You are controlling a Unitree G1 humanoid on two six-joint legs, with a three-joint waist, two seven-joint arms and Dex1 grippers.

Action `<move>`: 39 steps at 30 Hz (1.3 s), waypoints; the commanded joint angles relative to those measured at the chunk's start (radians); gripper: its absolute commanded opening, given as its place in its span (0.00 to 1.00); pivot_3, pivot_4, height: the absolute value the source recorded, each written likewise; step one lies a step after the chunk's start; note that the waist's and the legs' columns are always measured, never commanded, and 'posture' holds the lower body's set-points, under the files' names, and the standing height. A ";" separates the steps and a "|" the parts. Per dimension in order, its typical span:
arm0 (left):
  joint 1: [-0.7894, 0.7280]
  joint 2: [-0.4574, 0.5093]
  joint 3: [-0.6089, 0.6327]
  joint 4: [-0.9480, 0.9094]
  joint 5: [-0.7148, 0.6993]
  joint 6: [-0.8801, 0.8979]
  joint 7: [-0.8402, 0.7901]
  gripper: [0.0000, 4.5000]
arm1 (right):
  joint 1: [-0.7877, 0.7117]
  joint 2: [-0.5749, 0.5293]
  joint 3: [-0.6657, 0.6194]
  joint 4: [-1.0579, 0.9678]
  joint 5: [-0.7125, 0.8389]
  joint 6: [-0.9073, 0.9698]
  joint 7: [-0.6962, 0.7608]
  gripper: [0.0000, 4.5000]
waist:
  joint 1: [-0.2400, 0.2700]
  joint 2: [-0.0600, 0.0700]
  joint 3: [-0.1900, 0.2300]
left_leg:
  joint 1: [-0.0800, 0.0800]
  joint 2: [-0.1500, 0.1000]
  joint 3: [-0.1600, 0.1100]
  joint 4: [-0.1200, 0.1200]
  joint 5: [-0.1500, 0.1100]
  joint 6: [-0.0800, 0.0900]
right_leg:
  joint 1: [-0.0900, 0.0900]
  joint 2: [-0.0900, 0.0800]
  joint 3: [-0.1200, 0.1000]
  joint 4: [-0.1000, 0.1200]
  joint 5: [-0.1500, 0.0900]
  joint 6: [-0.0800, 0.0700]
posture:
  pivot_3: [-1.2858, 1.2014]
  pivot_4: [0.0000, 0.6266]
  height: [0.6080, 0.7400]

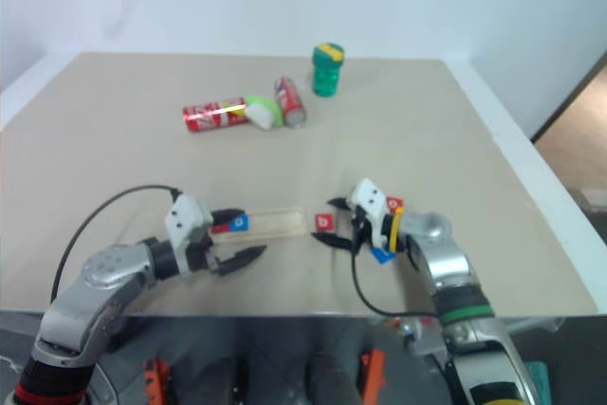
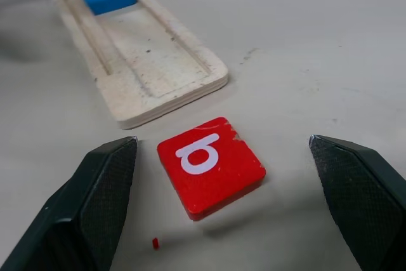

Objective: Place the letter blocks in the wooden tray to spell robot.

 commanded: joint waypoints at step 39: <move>0.282 0.024 0.186 -0.070 -0.026 -0.264 0.184 1.00 | -0.033 0.233 0.194 -0.470 -0.082 0.510 -0.415 0.39 | 0.000 0.000 0.001 | -0.006 0.001 -0.001 -0.005 -0.002 -0.003 | -0.007 -0.003 0.000 -0.001 -0.005 -0.001 | 0.52 0.24 1.00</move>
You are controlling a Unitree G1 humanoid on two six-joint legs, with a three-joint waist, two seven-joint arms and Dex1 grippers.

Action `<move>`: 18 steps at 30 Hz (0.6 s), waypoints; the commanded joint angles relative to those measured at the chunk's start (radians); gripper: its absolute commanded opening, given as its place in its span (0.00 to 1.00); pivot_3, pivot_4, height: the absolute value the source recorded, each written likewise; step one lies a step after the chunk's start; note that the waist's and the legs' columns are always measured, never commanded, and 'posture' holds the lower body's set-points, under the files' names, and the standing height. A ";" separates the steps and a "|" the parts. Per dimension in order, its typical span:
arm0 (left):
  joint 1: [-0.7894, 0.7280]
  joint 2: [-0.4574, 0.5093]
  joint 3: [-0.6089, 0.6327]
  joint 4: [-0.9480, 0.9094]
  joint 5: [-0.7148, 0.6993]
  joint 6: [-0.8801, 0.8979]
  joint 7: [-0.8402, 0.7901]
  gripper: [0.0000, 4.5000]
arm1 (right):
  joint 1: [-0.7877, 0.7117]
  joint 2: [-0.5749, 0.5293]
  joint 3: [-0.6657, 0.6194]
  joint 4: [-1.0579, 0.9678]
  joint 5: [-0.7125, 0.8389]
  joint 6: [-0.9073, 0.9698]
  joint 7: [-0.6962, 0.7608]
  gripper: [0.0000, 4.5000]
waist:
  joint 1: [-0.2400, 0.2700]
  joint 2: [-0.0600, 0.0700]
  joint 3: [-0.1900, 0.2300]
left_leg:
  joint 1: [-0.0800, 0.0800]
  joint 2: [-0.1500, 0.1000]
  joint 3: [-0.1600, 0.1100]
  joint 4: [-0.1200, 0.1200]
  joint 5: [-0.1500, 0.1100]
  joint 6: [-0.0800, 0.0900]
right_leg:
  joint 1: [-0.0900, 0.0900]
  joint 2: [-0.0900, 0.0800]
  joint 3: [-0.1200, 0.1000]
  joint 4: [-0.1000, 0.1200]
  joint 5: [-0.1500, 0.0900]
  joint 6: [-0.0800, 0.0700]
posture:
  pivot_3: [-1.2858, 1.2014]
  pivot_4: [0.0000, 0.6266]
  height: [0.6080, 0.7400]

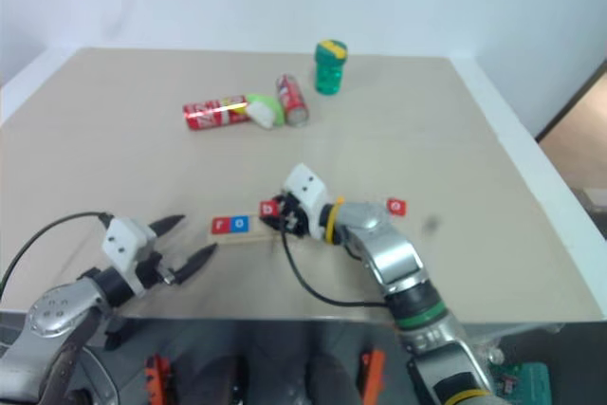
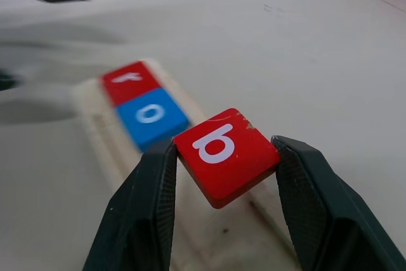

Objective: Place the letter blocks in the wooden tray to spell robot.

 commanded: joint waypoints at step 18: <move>0.009 0.007 -0.042 -0.049 0.016 -0.035 0.017 1.00 | 0.041 0.034 0.040 -0.138 0.007 0.102 -0.061 0.39 | -0.001 0.000 0.000 | 0.000 0.000 0.001 0.000 0.000 0.000 | -0.001 0.003 -0.001 0.000 0.000 -0.002 | 0.52 0.24 1.00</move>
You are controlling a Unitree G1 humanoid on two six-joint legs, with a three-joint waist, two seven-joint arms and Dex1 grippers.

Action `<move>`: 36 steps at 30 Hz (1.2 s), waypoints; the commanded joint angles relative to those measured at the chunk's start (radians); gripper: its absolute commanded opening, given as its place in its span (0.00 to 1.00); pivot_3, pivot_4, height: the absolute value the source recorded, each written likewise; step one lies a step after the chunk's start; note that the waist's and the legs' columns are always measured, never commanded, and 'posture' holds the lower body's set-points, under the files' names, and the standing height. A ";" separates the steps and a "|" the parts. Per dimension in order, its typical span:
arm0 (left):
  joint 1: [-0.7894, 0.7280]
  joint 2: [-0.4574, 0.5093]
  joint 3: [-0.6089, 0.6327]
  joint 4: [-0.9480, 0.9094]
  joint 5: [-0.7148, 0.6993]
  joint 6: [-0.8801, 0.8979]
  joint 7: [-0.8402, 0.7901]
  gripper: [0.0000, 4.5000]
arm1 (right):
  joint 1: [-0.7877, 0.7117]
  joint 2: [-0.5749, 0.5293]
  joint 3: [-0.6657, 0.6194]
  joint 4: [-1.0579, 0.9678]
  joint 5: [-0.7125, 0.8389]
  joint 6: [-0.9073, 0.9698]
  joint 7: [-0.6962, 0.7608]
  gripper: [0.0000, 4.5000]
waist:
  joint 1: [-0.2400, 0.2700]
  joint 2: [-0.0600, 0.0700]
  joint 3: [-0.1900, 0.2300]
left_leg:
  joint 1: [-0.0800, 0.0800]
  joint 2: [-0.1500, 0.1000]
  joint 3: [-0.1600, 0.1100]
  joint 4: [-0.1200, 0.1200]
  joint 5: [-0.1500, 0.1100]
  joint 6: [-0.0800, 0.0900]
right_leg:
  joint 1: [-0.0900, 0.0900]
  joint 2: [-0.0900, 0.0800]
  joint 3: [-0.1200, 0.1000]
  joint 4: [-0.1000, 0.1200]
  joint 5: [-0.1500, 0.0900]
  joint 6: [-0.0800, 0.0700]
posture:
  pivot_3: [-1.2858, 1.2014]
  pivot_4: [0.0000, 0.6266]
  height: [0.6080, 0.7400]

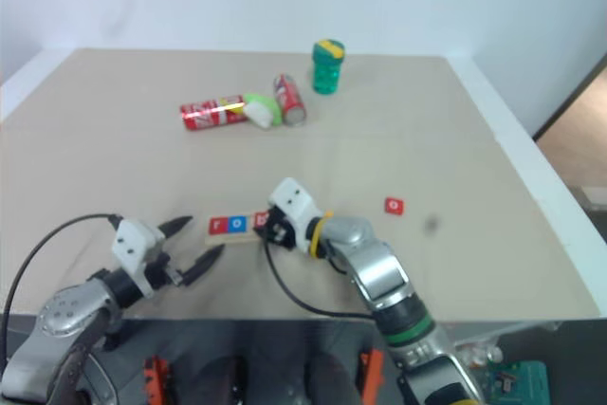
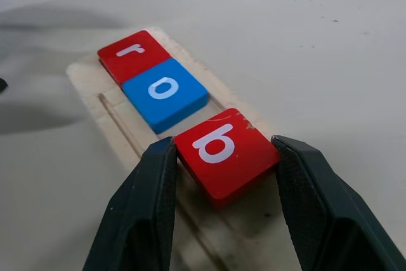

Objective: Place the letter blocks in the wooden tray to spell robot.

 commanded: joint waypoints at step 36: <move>-0.008 0.004 -0.039 -0.039 0.030 -0.025 0.011 1.00 | 0.004 0.046 0.001 -0.026 0.010 -0.031 -0.056 0.83 | 0.000 0.000 0.000 | -0.001 0.000 0.000 0.000 0.000 0.000 | -0.001 0.000 0.000 0.000 0.000 0.000 | 0.52 0.24 1.00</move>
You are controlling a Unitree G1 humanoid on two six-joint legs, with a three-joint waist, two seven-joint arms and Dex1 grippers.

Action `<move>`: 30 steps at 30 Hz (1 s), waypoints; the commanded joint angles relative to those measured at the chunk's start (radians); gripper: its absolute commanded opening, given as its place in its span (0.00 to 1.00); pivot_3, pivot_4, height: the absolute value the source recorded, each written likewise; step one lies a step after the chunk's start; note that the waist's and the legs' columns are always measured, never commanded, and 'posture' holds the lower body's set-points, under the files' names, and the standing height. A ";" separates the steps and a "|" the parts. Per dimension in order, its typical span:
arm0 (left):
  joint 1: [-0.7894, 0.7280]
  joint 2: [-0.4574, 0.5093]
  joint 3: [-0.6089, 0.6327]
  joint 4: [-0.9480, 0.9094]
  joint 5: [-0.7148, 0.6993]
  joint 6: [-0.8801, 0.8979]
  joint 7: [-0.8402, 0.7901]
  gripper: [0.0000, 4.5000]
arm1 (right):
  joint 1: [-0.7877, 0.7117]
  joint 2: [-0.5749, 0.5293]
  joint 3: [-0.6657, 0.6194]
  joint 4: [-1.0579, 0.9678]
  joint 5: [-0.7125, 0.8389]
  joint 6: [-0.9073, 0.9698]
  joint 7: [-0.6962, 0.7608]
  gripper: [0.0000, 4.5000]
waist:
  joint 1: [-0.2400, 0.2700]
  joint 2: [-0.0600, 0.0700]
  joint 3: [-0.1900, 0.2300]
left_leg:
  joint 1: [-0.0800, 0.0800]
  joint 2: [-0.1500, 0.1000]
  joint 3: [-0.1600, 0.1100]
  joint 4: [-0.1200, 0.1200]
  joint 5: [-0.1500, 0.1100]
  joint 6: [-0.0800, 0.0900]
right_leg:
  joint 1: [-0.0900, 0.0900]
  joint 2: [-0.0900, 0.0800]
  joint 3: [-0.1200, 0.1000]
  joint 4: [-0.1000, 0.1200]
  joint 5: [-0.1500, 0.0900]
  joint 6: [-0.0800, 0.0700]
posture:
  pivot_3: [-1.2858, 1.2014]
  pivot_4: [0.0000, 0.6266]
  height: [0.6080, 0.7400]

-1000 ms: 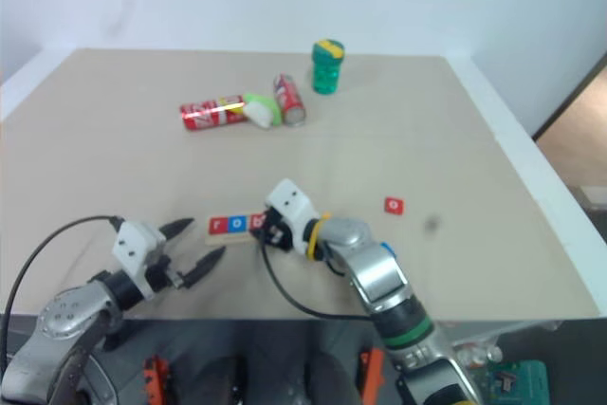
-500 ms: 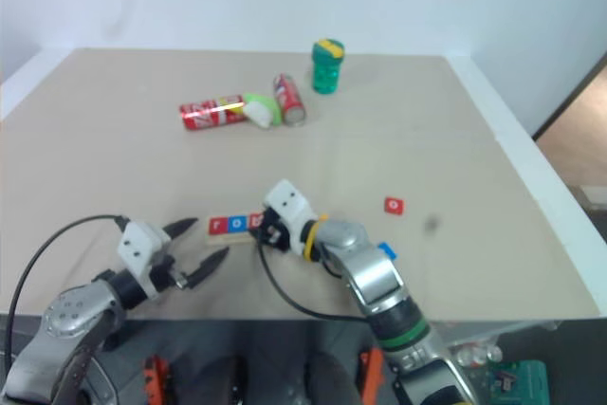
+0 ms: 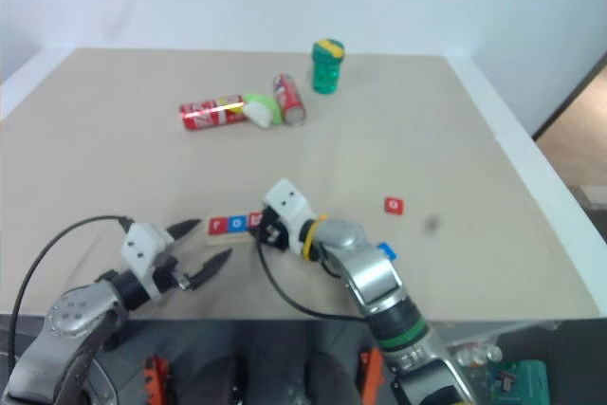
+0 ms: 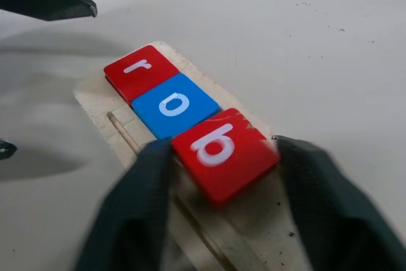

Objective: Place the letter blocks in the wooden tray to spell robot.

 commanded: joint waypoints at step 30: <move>-0.064 0.063 -0.001 -0.018 -0.151 0.076 -0.129 1.00 | 0.024 -0.120 -0.054 -0.176 0.223 0.109 0.141 0.01 | -0.002 0.000 0.000 | -0.001 0.001 -0.001 0.000 0.000 0.000 | -0.001 0.001 -0.001 0.000 -0.001 -0.003 | 0.52 0.24 1.00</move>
